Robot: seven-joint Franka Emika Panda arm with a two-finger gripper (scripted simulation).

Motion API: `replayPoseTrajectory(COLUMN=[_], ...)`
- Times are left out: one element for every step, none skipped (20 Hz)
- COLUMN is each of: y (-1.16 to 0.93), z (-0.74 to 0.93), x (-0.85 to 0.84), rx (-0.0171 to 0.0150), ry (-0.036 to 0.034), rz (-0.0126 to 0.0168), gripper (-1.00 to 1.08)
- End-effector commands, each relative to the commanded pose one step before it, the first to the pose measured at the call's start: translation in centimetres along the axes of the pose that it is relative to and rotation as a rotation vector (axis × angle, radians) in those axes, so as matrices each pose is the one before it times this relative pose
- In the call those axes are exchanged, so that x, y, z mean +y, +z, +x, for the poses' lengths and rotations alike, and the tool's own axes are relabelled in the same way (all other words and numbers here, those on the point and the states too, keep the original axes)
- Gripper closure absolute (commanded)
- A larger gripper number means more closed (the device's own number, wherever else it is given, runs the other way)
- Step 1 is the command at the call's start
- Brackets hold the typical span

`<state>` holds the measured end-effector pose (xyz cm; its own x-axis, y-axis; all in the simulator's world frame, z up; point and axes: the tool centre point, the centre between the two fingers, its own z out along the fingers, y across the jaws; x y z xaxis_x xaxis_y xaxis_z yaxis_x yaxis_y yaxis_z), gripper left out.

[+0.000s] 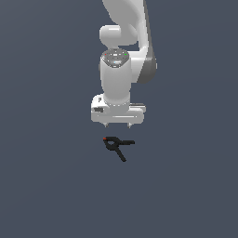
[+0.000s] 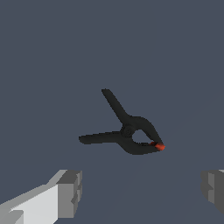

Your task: Pick up the object and move it to a goal position.

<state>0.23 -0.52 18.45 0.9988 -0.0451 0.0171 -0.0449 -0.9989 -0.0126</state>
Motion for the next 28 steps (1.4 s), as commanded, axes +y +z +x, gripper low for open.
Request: replayPoseTrajectory(y=[0.000, -0.001, -0.002, -0.004, -0.006, -0.007, -0.009, -0.010, -0.008, -0.007, -0.005, -0.004, 0.000, 0.001, 0.004, 0.011, 0.017, 0.032, 0.047, 0.063, 0.078, 0.093, 0.108, 0.123, 0.136, 0.148, 0.162, 0.173], z=[0.000, -0.006, -0.016, -0.026, -0.035, -0.044, -0.052, -0.051, -0.040, -0.029, -0.020, -0.011, -0.002, 0.006, 0.008, 0.004, 0.003, 0.005, 0.008, 0.011, 0.014, 0.017, 0.019, 0.021, 0.023, 0.024, 0.025, 0.025], x=[0.001, -0.032, -0.086, -0.145, -0.196, -0.251, -0.303, -0.310, -0.254, -0.195, -0.136, -0.073, -0.028, 0.056, 0.058, 0.031, -0.013, 0.005, 0.005, 0.016, 0.023, 0.031, 0.038, 0.043, 0.048, 0.050, 0.053, 0.056], rx=[0.00000, -0.00009, -0.00028, -0.00045, -0.00062, -0.00078, -0.00093, -0.00094, -0.00076, -0.00058, -0.00040, -0.00022, -0.00006, 0.00015, 0.00016, 0.00000, -0.00002, -0.00009, -0.00013, -0.00015, -0.00018, -0.00021, -0.00024, -0.00027, -0.00031, -0.00034, -0.00039, -0.00042], ry=[0.00000, -0.00119, -0.00336, -0.00553, -0.00757, -0.00967, -0.01166, -0.01185, -0.00965, -0.00735, -0.00508, -0.00274, -0.00068, 0.00194, 0.00181, 0.00000, -0.00206, -0.00323, -0.00467, -0.00593, -0.00716, -0.00841, -0.00969, -0.01098, -0.01211, -0.01327, -0.01457, -0.01563], rz=[0.00000, 0.00009, 0.00030, 0.00050, 0.00068, 0.00087, 0.00104, 0.00106, 0.00086, 0.00066, 0.00046, 0.00026, 0.00008, -0.00018, -0.00020, 0.00000, -0.00022, -0.00016, -0.00026, -0.00036, -0.00046, -0.00055, -0.00063, -0.00071, -0.00076, -0.00080, -0.00084, -0.00087], gripper=[-0.92, -0.92, -0.92, -0.92, -0.92, -0.92, -0.92, -0.92, -0.92, -0.92, -0.92, -0.92, -0.92, -0.92, -0.92, -0.92, -0.92, -0.92, -0.92, -0.92, -0.92, -0.92, -0.92, -0.92, -0.92, -0.92, -0.92, -0.92])
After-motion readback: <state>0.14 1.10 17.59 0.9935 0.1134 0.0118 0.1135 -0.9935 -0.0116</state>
